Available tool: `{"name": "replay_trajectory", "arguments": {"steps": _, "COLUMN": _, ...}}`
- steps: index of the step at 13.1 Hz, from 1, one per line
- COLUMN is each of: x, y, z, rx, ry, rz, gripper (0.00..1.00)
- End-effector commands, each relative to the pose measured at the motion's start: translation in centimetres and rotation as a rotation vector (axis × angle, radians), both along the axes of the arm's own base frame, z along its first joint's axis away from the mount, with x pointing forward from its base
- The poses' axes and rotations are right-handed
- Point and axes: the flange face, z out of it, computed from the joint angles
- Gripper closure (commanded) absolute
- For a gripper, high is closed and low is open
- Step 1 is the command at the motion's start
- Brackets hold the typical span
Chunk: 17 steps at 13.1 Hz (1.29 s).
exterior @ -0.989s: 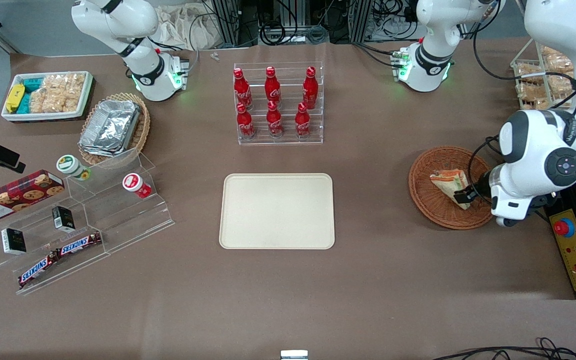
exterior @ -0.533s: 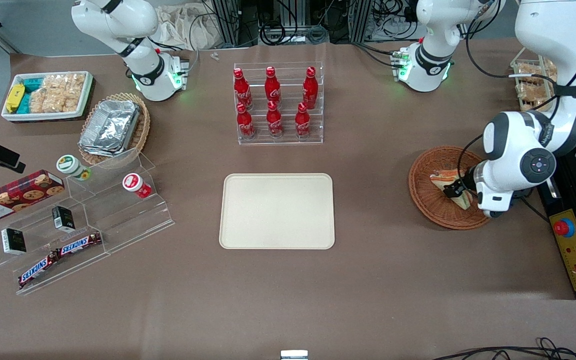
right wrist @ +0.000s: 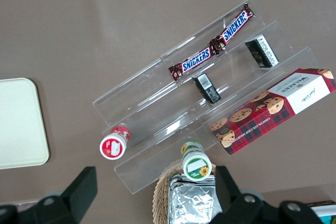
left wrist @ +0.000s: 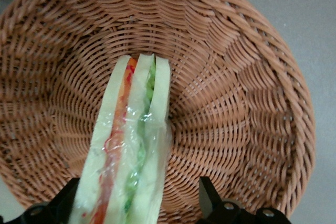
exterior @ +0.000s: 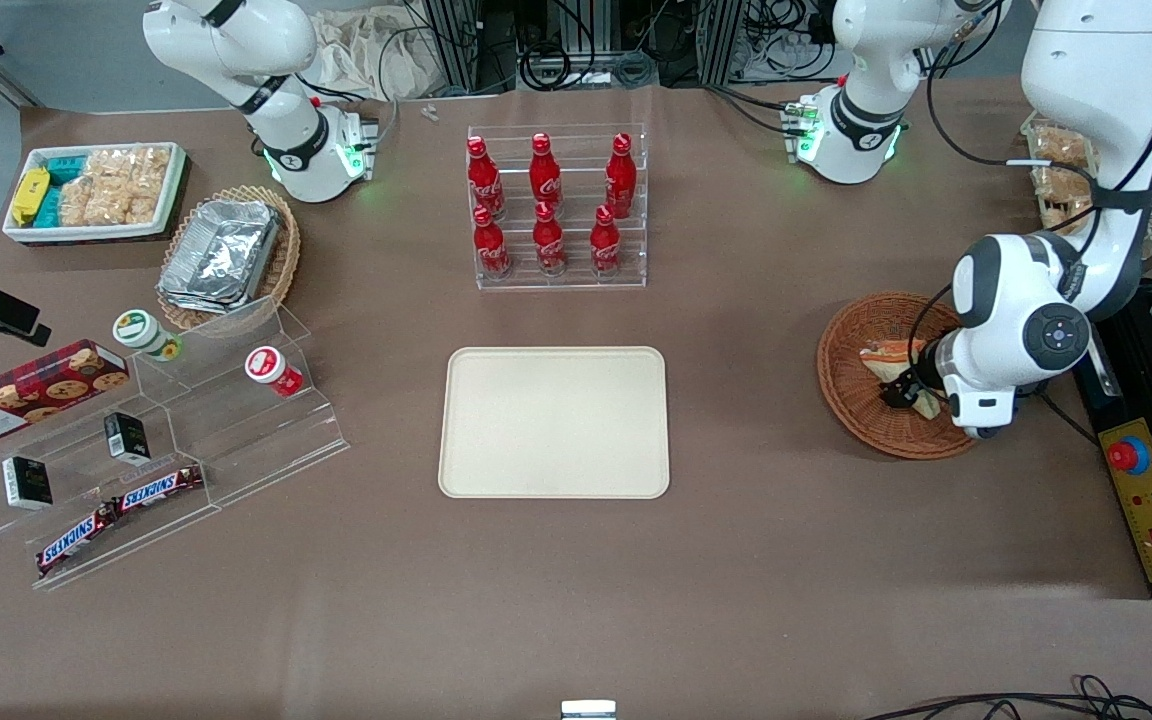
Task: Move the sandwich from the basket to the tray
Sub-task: 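Lift the sandwich up out of the basket with the left gripper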
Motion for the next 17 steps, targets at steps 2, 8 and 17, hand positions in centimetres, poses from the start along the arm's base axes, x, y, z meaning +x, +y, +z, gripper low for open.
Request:
{"name": "replay_trajectory", "arguments": {"steps": 2, "x": 0.0, "y": 0.1, "z": -0.6, "rx": 0.038, "ry": -0.006, "rz": -0.014, "gripper": 0.53}}
{"name": "replay_trajectory", "arguments": {"steps": 8, "x": 3.0, "y": -0.2, "z": 3.4, "rx": 0.046, "ry": -0.033, "rz": -0.025, "gripper": 1.0}}
{"name": "replay_trajectory", "arguments": {"steps": 17, "x": 12.0, "y": -9.6, "z": 25.0, "rx": -0.049, "ry": -0.062, "rz": -0.199, "gripper": 1.0}}
